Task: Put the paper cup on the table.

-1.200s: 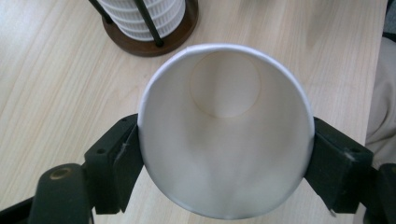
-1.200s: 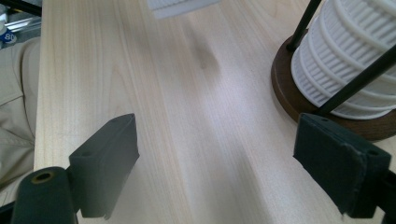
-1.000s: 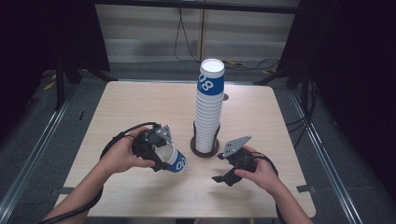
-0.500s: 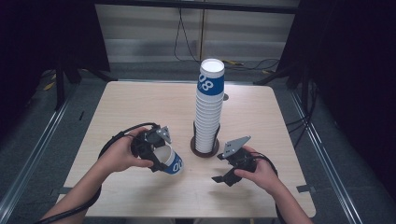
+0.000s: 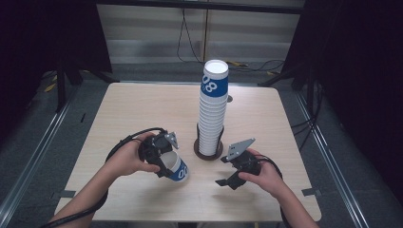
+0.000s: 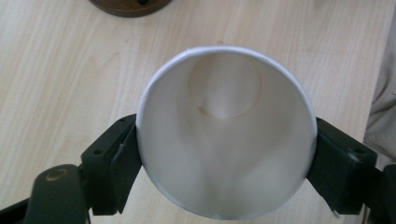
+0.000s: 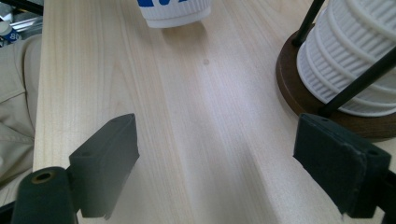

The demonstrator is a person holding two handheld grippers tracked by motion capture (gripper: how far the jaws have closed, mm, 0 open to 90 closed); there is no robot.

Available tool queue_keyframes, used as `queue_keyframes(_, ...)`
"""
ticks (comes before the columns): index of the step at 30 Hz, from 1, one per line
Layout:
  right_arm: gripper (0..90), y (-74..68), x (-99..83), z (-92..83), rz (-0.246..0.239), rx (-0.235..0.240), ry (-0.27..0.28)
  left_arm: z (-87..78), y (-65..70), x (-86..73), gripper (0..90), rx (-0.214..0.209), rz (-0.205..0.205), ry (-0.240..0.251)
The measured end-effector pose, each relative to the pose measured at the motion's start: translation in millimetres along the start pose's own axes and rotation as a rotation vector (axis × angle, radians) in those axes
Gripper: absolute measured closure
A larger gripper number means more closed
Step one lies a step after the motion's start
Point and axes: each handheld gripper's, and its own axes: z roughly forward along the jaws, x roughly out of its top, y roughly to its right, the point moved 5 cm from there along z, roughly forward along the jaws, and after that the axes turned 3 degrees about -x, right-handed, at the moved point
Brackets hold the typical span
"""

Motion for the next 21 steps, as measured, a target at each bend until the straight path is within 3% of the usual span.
queue_keyframes(8,13.0,-0.2,-0.5,1.6,-0.005,0.003,-0.004,5.8,-1.9,2.8,17.9,-0.008,0.006,0.018)
queue_keyframes(10,13.0,0.3,-0.1,1.2,-0.007,0.003,0.001,6.9,-0.9,4.3,17.4,-0.008,-0.009,0.029)
queue_keyframes(14,13.0,0.6,-0.3,1.5,-0.002,0.004,0.006,7.2,-1.1,7.4,16.8,-0.004,0.025,0.029)
queue_keyframes(18,13.0,1.0,-0.9,0.9,0.001,-0.001,0.002,10.4,0.8,12.0,15.9,-0.005,0.021,0.062)
queue_keyframes(20,13.0,1.1,-1.3,1.2,0.003,-0.003,0.001,10.2,1.2,12.6,15.9,-0.003,0.019,0.056)
queue_keyframes(21,13.0,1.1,-1.3,1.2,0.003,-0.003,0.001,10.7,0.8,14.0,15.9,-0.004,0.035,0.058)
